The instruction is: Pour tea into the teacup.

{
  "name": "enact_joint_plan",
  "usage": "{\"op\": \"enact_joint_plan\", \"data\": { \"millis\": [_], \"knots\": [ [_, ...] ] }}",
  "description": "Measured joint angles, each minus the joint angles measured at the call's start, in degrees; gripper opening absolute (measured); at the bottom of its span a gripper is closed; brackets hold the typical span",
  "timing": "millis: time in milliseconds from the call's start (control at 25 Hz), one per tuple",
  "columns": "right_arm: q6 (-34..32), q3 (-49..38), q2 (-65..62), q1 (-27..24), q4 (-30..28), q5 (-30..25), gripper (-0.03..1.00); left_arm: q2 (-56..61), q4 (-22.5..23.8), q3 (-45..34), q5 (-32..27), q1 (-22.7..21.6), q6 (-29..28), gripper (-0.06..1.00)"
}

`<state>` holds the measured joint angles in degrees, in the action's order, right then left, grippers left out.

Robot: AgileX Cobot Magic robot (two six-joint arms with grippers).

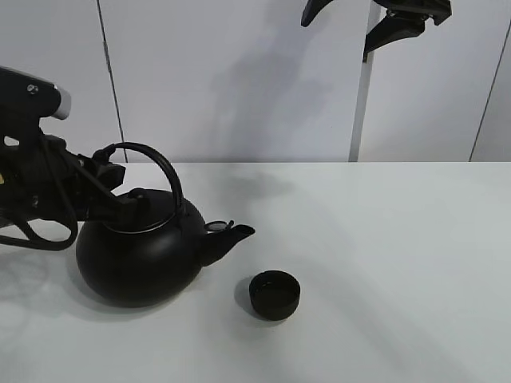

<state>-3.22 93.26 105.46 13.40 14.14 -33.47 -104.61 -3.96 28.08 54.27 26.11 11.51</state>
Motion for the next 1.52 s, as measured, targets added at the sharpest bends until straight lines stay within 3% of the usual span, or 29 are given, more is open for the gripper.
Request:
{"op": "enact_joint_plan", "data": {
  "millis": [720, 920, 1160, 1520],
  "knots": [
    [0.0, 0.0, 0.0, 0.0, 0.0, 0.06, 0.61, -1.24, 1.05, -2.68, 4.26, 0.0, -2.21, 0.11],
    [0.0, 0.0, 0.0, 0.0, 0.0, 0.06, 0.61, -1.24, 1.49, -3.96, 7.36, 0.0, -6.81, 0.18],
    [0.0, 0.0, 0.0, 0.0, 0.0, 0.06, 0.61, -0.55, 2.14, -6.33, 10.68, 0.0, -8.05, 0.33],
    [0.0, 0.0, 0.0, 0.0, 0.0, 0.06, 0.61, 0.0, 4.77, -8.68, 11.28, 0.04, -10.99, 0.39]
  ]
}}
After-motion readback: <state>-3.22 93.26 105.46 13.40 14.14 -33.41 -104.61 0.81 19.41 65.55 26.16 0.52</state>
